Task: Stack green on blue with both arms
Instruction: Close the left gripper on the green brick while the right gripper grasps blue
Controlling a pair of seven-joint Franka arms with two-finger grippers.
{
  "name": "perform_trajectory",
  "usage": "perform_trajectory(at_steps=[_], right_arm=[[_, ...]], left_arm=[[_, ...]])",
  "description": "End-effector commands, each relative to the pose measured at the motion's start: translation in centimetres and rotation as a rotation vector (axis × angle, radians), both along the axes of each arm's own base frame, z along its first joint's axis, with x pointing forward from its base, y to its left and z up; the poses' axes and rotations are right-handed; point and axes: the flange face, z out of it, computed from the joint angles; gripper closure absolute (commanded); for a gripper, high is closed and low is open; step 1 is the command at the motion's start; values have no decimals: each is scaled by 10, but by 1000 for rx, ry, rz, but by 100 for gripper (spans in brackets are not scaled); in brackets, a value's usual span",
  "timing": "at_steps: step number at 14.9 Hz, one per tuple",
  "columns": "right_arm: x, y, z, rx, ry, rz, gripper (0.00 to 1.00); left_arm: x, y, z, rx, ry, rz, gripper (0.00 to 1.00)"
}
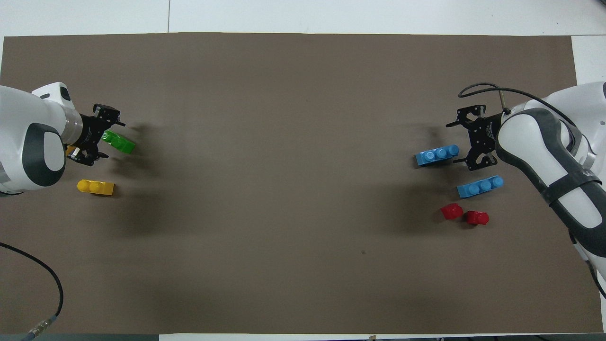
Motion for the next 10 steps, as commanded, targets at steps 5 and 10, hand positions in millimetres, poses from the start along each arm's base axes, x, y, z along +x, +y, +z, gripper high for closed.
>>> perform_trajectory(at_steps=[5, 10], right_arm=[[-9, -1, -13, 11, -21, 16, 1], [-12, -1, -15, 10, -24, 35, 8]], left_arm=[[1, -1, -10, 15, -2, 9, 3], [0, 7, -12, 14, 13, 18, 3]])
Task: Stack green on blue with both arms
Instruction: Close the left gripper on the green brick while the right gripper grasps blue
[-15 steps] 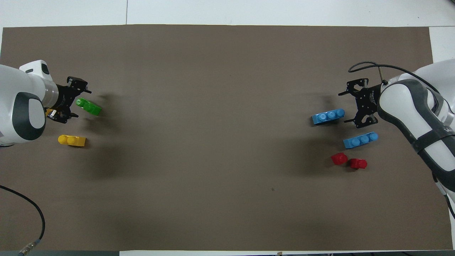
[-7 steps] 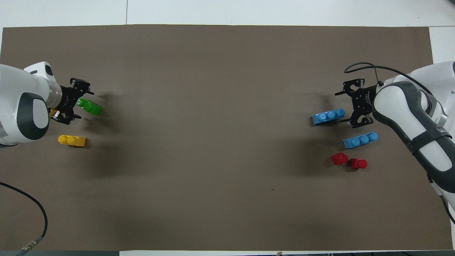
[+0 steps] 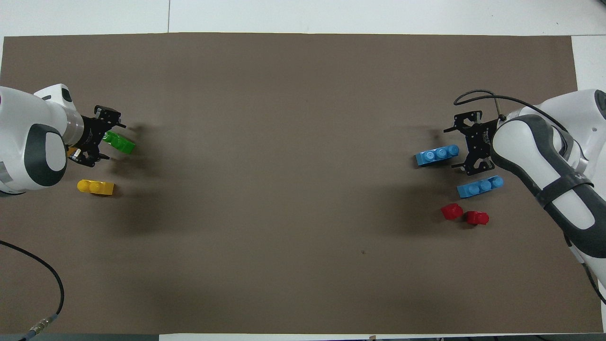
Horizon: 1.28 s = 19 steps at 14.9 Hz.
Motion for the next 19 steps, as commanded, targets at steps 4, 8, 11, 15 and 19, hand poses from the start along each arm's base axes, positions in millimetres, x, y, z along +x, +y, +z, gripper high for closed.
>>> perform_trajectory(at_steps=[4, 8, 11, 15, 19], right_arm=[[-5, 0, -2, 17, -21, 12, 26], [-7, 0, -2, 23, -11, 15, 59], [-7, -3, -2, 24, -7, 11, 90], [-6, -2, 7, 51, 23, 40, 100], [10, 11, 42, 86, 50, 71, 100]], left_arm=[[3, 1, 2, 17, -10, 6, 15], [8, 0, 8, 20, -20, 2, 63], [10, -1, 10, 45, -22, -22, 100], [13, -3, 13, 52, -20, -32, 100], [14, -14, 27, 54, -8, -47, 100]])
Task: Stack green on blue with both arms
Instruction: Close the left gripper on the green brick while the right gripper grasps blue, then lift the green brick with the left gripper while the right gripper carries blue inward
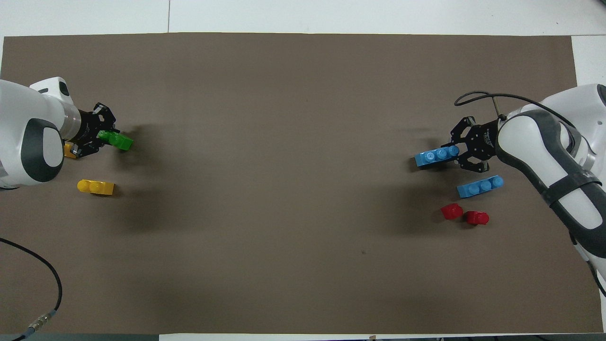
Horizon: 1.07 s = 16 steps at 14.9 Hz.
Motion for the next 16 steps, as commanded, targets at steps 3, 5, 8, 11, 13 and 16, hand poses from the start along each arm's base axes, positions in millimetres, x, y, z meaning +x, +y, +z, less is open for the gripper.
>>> perform_trajectory(at_steps=[3, 5, 8, 11, 13, 16], right_arm=[[11, 49, 59, 78, 22, -6, 100], [7, 101, 81, 59, 19, -18, 100], [-2, 155, 94, 44, 47, -45, 100], [-13, 202, 96, 27, 68, -99, 100], [-21, 224, 91, 14, 75, -139, 100], [-34, 265, 89, 9, 42, -188, 100]], left_arm=[[-3, -11, 35, 28, 23, -8, 100], [-9, -14, 56, 32, 30, 4, 100], [-20, -34, 84, 39, 48, 30, 100], [-32, -57, 111, 45, 66, 145, 100], [-42, -70, 132, 47, 54, 218, 100], [-53, -103, 150, 50, 56, 293, 100]])
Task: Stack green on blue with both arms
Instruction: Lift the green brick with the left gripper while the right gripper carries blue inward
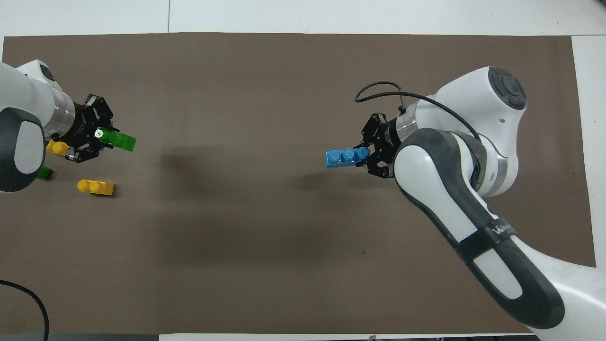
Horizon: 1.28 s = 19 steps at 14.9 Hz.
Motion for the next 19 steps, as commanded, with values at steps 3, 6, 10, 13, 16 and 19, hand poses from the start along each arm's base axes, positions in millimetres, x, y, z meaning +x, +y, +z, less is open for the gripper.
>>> perform_trajectory(at_steps=[3, 6, 10, 13, 16, 19], right_arm=[[-27, 48, -12, -7, -58, -85, 100], [-59, 84, -36, -21, -93, -104, 100], [-72, 94, -52, -30, -91, -128, 100], [-84, 113, -66, -36, -79, -156, 100], [-90, 109, -76, -49, -72, -156, 100], [-96, 122, -83, -46, -87, -154, 100]], left_arm=[[-26, -55, 29, 29, -8, 106, 100], [-40, -83, 39, 30, -19, 148, 100], [-57, -116, 44, 28, -28, 183, 100], [-73, -143, 36, 30, -24, 216, 100], [-94, -172, 26, 21, -44, 237, 100], [-115, -196, 11, -4, -81, 256, 100]])
